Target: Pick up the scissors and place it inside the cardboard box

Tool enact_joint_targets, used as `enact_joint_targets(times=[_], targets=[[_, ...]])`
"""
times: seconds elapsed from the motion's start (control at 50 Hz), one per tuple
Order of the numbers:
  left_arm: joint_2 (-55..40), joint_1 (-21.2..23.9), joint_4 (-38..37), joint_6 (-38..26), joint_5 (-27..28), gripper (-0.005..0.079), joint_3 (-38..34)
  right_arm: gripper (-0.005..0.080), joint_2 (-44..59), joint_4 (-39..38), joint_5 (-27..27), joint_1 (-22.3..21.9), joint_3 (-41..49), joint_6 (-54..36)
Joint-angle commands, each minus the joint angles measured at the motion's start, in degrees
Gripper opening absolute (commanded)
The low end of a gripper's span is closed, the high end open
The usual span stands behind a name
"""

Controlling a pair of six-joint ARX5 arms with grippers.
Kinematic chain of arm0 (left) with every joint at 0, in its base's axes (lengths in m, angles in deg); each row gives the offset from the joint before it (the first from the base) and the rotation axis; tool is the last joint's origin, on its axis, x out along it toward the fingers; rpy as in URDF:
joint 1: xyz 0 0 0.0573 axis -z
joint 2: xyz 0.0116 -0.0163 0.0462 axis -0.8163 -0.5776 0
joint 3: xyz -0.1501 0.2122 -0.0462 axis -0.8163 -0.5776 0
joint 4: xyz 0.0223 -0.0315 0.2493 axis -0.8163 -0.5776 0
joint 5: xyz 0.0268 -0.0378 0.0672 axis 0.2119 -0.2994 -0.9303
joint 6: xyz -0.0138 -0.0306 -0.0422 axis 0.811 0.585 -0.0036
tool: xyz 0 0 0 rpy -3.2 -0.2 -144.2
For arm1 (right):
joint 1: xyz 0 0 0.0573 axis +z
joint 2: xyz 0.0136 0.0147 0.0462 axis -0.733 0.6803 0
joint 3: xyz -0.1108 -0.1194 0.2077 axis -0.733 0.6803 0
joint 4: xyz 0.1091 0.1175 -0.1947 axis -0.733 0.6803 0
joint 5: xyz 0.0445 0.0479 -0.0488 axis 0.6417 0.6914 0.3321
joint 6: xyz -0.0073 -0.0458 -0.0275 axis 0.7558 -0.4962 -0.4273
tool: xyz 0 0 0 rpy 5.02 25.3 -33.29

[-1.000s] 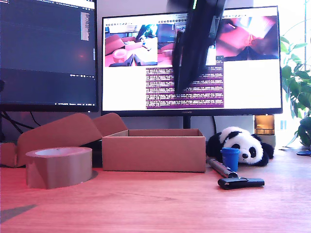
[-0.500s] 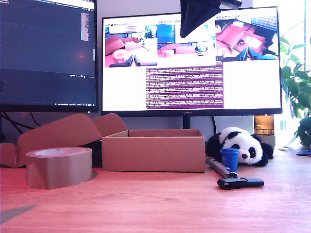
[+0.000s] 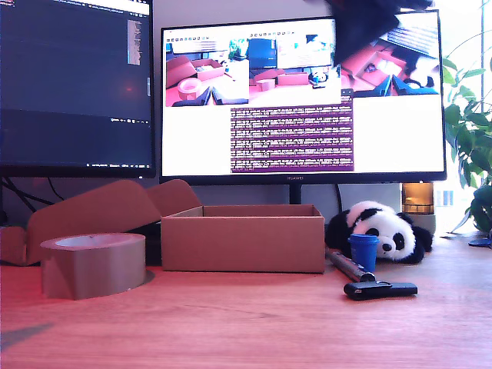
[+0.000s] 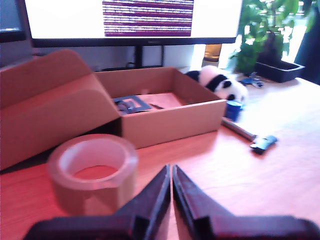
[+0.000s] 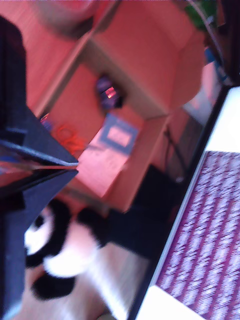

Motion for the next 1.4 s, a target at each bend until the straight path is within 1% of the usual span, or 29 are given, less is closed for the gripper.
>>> enact_joint_targets(times=[0.0,0.08,0.22,0.34,0.48,0.64,0.76,0.84,0.92,1.06,1.2,1.38], targets=[[-0.26,-0.13,-0.7,0.0,-1.88,-0.0023,-0.94,-0.001,-2.36,-1.57,0.46,-1.99,4.55,-0.2],[-0.26,-0.94,-1.4,-0.04,-3.02,-0.0023,-0.94,-0.001,-5.49,-2.56,1.88,-4.2,8.98,-0.33],[-0.26,-3.34,-1.31,-0.04,-3.28,-0.0023,-0.96,-0.001,-10.86,-4.72,4.85,-7.69,15.93,-0.39],[-0.26,-6.75,-1.18,-0.2,-3.56,-0.0023,-1.11,-0.001,-14.93,-6.27,6.05,-10.47,20.65,-0.39],[-0.26,-11.37,-1.07,-0.13,-2.67,-0.0023,-1.4,-0.001,-18.84,-8.17,6.97,-13.94,25.27,-0.42],[-0.26,-15.78,-0.07,0.02,-1.9,-0.0023,-1.4,-0.001,-22.84,-13.31,7.98,-17.94,31.08,0.0],[-0.26,-17.9,-0.04,0.33,-0.7,-0.0023,-1.4,-0.001,-26.23,-17.07,8.17,-20.31,36.02,0.04],[-0.26,-18.62,-0.09,0.48,-0.35,-0.0023,-1.4,-0.001,-28.37,-19.23,9.51,-22.01,39.21,0.46],[-0.26,-18.84,-0.09,0.46,-0.39,-0.0023,-1.4,-0.001,-30.53,-22.38,9.84,-23.02,41.86,2.97],[-0.26,-18.84,-0.66,0.46,-0.81,-0.0023,-1.4,-0.001,-34.18,-28.41,10.4,-23.15,47.45,3.23],[-0.26,-18.82,-1.9,0.79,-0.72,-0.0023,-1.4,-0.001,-37.57,-36.76,9.55,-23.26,55.21,3.08],[-0.26,-18.82,-4.33,0.79,-0.74,-0.0023,-1.38,-0.001,-40.76,-40.92,9.77,-23.26,61.51,1.18]])
